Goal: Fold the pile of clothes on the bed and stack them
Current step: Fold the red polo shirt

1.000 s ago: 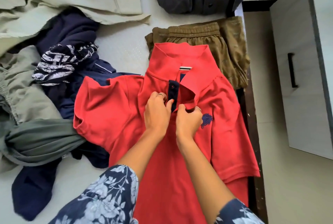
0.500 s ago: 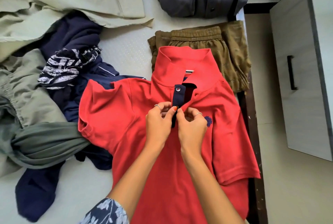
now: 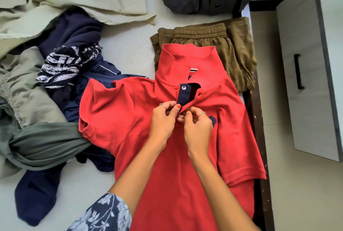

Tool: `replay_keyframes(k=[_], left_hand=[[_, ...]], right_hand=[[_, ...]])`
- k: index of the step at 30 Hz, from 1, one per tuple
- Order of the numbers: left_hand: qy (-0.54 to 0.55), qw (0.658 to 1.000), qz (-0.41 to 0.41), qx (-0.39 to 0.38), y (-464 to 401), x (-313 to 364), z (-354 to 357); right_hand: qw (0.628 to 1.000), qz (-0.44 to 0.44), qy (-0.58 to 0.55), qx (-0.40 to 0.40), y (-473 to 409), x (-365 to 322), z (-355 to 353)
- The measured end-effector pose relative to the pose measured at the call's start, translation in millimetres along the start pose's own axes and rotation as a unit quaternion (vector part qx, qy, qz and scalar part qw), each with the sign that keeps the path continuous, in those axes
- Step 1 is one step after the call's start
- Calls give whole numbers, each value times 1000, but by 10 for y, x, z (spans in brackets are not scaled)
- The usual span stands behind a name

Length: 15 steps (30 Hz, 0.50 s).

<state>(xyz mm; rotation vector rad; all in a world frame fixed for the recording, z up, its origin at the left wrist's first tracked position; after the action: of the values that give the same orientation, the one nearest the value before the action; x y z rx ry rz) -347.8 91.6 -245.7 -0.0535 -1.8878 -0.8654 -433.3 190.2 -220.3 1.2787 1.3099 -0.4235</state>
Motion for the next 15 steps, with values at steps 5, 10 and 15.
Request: replay_keyframes(k=[5,10,15], left_hand=[[14,999,-15,-29,-49,-29,74],[-7,999,-16,-51,-113,-19,72],[-42,998,-4,-51,-138,30,32]], right_hand=[[1000,9,-14,10,-62,-12,1],[1000,28,-7,0,-131,38,33],[998,56,13,-7,-172,68,84]])
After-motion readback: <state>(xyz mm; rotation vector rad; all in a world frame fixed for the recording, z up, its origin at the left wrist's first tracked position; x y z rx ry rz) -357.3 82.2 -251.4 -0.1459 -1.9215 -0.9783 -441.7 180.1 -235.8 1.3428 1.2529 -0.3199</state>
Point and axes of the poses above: each hand's wrist, its own y-axis away from the middle knuckle, its own z-axis out of the palm, x = y × z, the point moved 9 cm from there along -y, towards the middle knuckle, and after that the axes turned 9 degrees about -y, right-handed, at the moved point
